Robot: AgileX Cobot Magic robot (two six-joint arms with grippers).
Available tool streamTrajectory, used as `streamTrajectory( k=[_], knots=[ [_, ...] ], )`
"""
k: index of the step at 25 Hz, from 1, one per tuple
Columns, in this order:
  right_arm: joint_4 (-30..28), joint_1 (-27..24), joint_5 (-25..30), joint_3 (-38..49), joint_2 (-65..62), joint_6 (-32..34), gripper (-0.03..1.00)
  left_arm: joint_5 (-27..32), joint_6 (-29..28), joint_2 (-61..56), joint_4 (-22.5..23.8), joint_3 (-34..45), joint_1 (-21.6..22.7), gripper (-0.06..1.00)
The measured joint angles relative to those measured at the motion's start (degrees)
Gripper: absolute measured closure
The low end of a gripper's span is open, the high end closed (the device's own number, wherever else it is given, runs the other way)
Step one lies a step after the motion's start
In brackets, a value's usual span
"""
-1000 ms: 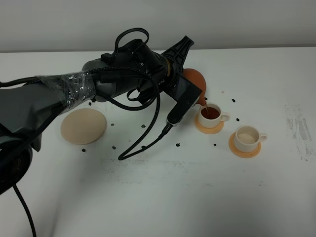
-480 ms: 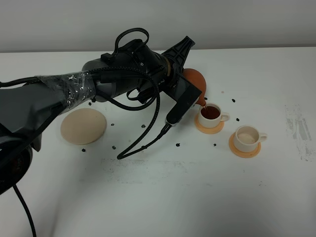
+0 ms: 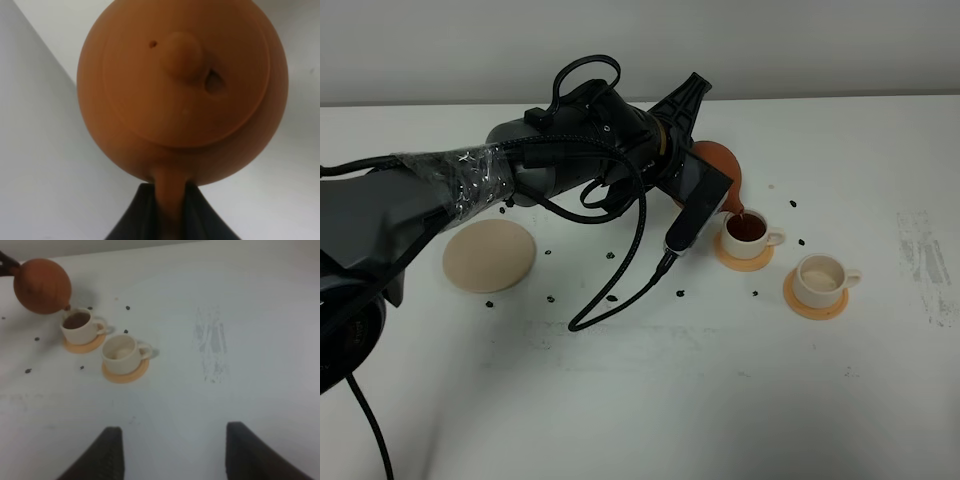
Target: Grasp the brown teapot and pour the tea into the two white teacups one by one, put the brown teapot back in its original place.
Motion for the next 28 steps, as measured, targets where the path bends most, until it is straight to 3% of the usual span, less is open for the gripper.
streamTrajectory(
  k=[7, 12, 17, 21, 25, 28],
  knots=[
    [0.00, 0.00, 0.00, 0.00, 0.00, 0.00, 0.52, 1.98, -10.13, 0.00, -1.29, 0.00, 0.06, 0.86],
    [0.00, 0.00, 0.00, 0.00, 0.00, 0.00, 0.52, 3.52, -13.51, -0.44, -2.38, 0.00, 0.65, 0.86],
    [0.00, 0.00, 0.00, 0.00, 0.00, 0.00, 0.52, 8.40, -14.07, -2.35, -8.91, 0.00, 2.00, 0.86],
    [0.00, 0.00, 0.00, 0.00, 0.00, 0.00, 0.52, 11.43, -15.22, -4.60, -17.51, 1.13, 3.04, 0.86],
    [0.02, 0.00, 0.00, 0.00, 0.00, 0.00, 0.52, 13.54, -22.68, -5.30, -24.67, 1.89, 4.08, 0.86],
    [0.02, 0.00, 0.00, 0.00, 0.00, 0.00, 0.52, 16.13, -30.49, -5.30, -25.74, 2.20, 4.52, 0.86]
  ],
)
